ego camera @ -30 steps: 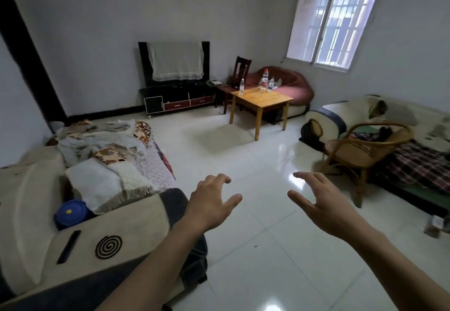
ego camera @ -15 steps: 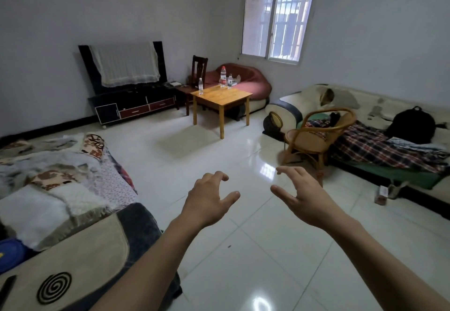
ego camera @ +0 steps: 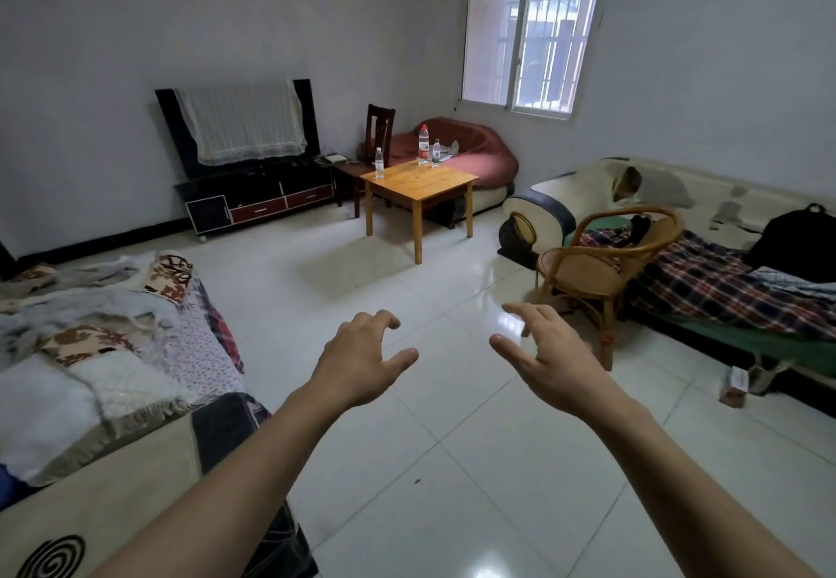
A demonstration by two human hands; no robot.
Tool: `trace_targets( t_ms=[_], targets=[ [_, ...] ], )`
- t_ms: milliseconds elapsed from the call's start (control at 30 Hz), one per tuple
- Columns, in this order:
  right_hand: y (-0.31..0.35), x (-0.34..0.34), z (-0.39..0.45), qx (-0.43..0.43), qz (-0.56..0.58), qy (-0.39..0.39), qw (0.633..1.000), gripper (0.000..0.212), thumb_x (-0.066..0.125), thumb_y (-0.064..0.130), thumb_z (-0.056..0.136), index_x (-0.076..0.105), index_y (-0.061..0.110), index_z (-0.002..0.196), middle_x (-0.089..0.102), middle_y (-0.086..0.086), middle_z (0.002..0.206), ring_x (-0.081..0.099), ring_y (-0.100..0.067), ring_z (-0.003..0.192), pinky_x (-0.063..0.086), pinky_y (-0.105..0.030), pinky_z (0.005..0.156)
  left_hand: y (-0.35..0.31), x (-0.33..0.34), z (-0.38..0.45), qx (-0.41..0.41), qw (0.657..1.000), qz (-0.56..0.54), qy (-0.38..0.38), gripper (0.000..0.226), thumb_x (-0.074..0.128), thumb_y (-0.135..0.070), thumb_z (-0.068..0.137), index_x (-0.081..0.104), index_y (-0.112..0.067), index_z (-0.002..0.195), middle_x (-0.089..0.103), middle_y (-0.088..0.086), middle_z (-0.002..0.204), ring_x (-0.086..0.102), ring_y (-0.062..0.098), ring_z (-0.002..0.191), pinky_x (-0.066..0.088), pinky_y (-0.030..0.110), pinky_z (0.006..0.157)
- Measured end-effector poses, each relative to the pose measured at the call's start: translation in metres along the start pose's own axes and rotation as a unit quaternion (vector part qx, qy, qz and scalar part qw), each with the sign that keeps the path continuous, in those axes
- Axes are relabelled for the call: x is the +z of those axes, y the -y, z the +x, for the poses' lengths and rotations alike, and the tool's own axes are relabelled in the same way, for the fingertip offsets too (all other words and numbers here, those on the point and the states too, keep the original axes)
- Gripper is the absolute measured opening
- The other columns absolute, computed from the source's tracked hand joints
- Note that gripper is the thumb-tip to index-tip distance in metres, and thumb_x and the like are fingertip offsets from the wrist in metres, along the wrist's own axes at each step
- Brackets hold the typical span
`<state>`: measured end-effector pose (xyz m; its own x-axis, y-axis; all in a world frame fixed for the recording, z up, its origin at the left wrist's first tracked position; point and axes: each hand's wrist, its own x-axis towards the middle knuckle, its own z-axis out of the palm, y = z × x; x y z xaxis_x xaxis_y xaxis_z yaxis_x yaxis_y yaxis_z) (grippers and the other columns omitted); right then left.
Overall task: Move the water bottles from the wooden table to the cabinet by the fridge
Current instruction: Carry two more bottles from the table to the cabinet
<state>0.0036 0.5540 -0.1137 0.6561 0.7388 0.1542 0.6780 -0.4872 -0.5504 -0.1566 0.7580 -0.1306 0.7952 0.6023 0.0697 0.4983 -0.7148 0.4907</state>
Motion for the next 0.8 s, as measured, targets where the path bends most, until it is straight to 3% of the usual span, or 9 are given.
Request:
trace_targets(
  t_ms=[167,333,800],
  targets=[
    [-0.005,0.004,0.052,-0.001,-0.006,0.000,1.000,0.063,0.050,0.058,0.092,0.037,0.030,0.148,0.040,0.002,0.150,0.044,-0.017,0.133,0.044,-0.044,0.108,0.010,0.004,0.058,0.004,1.000,-0.014,-0.001,0.052,0.058,-0.057,0.089,0.048,-0.031,0.132,0.049,-0.004,0.137,0.052,0.020,0.117,0.046,0.042,0.101],
    [-0.004,0.009,0.116,0.004,-0.041,-0.001,0.999,0.062,0.052,0.057,0.092,0.038,0.029,0.146,0.042,0.001,0.148,0.044,-0.018,0.132,0.046,-0.046,0.106,0.030,0.003,0.130,0.024,0.999,-0.042,-0.017,0.052,0.058,-0.055,0.090,0.047,-0.030,0.134,0.049,-0.004,0.140,0.045,0.018,0.127,0.044,0.042,0.105],
    [0.007,0.060,0.301,0.020,-0.077,0.031,0.996,0.062,0.051,0.058,0.092,0.036,0.031,0.147,0.039,0.003,0.151,0.043,-0.016,0.133,0.045,-0.044,0.108,0.109,-0.011,0.299,0.024,0.996,-0.085,-0.005,0.048,0.059,-0.055,0.090,0.049,-0.032,0.131,0.049,-0.008,0.138,0.042,0.016,0.129,0.043,0.040,0.104]
  ],
)
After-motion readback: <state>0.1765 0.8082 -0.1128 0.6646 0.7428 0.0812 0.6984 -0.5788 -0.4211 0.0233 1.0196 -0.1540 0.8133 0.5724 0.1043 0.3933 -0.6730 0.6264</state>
